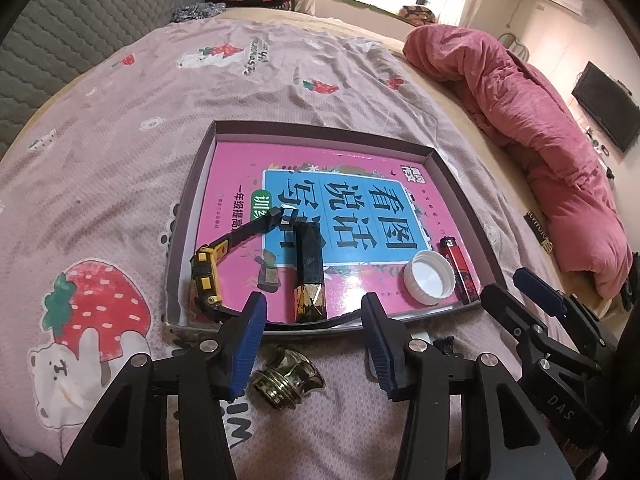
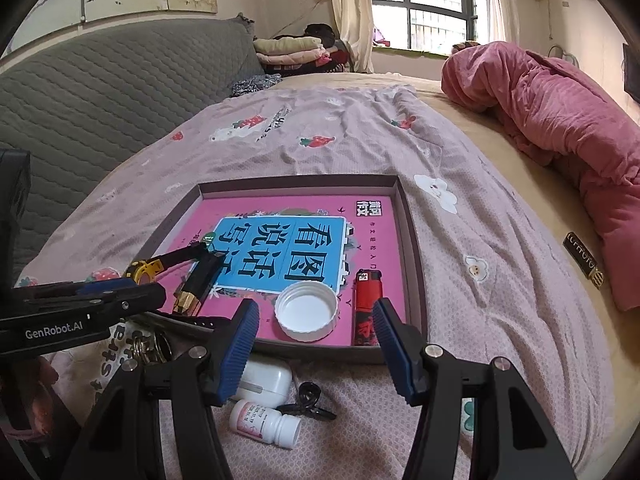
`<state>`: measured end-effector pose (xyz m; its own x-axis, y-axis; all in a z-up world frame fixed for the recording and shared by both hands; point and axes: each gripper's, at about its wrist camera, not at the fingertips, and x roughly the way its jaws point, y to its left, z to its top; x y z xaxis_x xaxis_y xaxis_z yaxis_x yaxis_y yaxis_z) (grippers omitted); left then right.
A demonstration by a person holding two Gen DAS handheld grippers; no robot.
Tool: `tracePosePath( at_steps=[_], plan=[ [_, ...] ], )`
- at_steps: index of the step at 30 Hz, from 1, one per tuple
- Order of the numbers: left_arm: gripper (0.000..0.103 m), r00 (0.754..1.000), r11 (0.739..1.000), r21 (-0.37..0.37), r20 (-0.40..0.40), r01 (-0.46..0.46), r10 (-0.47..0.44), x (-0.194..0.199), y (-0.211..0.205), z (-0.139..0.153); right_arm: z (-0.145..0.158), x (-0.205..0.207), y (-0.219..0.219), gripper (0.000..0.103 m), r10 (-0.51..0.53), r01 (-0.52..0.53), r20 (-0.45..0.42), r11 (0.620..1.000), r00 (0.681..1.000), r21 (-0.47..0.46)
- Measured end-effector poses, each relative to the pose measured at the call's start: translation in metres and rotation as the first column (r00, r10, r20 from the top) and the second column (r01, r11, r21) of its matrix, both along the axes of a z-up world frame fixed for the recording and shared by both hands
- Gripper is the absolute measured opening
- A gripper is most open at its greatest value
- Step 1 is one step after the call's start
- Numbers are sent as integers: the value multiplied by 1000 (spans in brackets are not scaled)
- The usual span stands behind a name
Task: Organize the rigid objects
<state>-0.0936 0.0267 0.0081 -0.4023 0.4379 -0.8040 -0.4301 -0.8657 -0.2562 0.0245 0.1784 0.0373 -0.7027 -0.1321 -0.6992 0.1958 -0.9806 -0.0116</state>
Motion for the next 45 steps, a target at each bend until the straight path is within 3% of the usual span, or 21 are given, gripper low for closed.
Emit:
tracePosePath(
  at_steps=[4, 13, 18, 45],
  plan=[
    [62, 1000, 1000, -13, -20, -8, 8, 3, -5, 6, 2, 5, 5, 59, 2, -2, -9, 1000, 1000, -4],
    [63, 999, 1000, -17, -48, -23, 22, 9, -18, 14, 4, 21, 12, 59, -6, 6, -21, 1000, 1000, -7],
    [63, 998, 999, -20, -56, -29, 28, 12, -24, 17, 2, 27, 4, 69, 24, -24, -4, 1000, 1000, -5],
    [63, 999, 997, -71, -31, -17, 15, 30, -30, 10, -12, 53, -11, 69, 95, -96, 71, 995, 993, 10]
  ],
)
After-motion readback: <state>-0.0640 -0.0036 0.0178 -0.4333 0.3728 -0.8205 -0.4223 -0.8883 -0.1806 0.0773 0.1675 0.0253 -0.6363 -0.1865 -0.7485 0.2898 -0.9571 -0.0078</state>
